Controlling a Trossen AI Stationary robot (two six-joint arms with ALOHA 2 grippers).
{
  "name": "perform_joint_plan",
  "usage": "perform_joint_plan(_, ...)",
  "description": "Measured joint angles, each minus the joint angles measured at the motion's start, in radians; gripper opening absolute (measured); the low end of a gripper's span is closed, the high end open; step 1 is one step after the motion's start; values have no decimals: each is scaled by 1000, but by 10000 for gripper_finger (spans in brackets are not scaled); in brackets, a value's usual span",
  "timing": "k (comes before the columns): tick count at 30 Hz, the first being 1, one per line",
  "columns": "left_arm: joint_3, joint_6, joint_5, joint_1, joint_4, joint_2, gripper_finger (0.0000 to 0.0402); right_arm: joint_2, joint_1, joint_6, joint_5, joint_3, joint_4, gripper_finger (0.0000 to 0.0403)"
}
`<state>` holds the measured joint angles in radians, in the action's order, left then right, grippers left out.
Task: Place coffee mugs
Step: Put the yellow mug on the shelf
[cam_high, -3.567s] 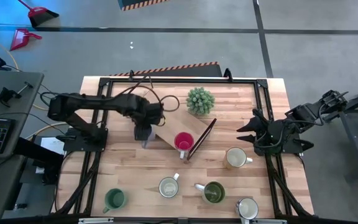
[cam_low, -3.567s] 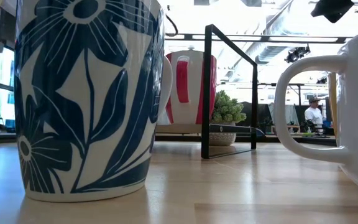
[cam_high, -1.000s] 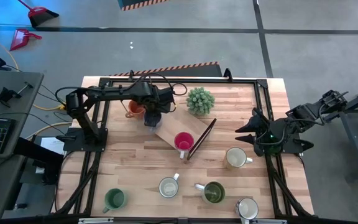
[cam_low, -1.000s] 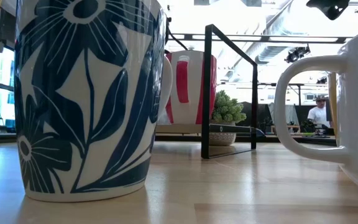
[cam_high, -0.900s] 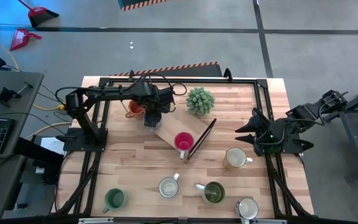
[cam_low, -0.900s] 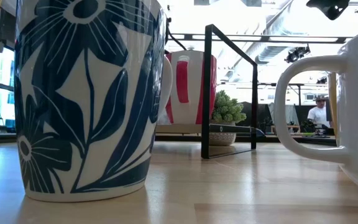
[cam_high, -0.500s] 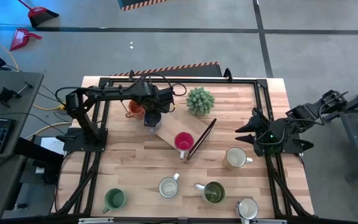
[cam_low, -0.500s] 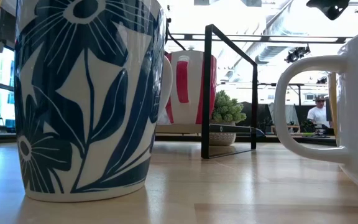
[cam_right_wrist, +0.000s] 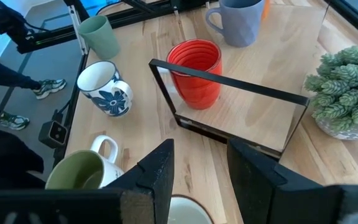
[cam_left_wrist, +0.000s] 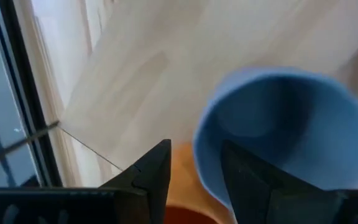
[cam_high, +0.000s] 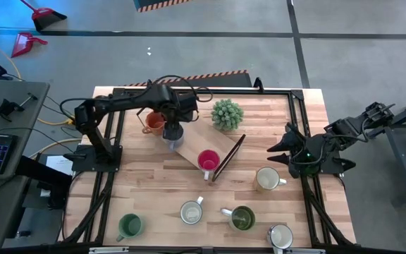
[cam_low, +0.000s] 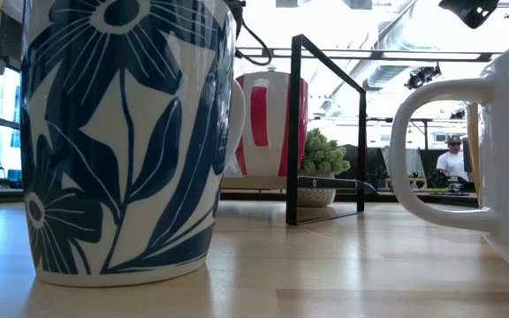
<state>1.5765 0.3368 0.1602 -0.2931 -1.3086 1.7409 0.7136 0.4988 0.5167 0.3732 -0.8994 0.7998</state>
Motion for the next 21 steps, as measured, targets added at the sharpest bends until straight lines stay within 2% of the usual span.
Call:
perform_joint_plan(4,72,-70,-40,12,-118,-6,129,0,0,-16,0,0,0,128)
perform_joint_plan(11,130,-270,-201,43,-228,-86,129,0,-1,-127,11,0,-4,128)
perform_joint_plan(16,108,-400,-254,145,-245,-197,129,2,-1,-193,55,0,-20,128)
perform_joint_plan(21,15,-618,-232,306,-196,-329,129,5,-1,-174,102,0,-22,128)
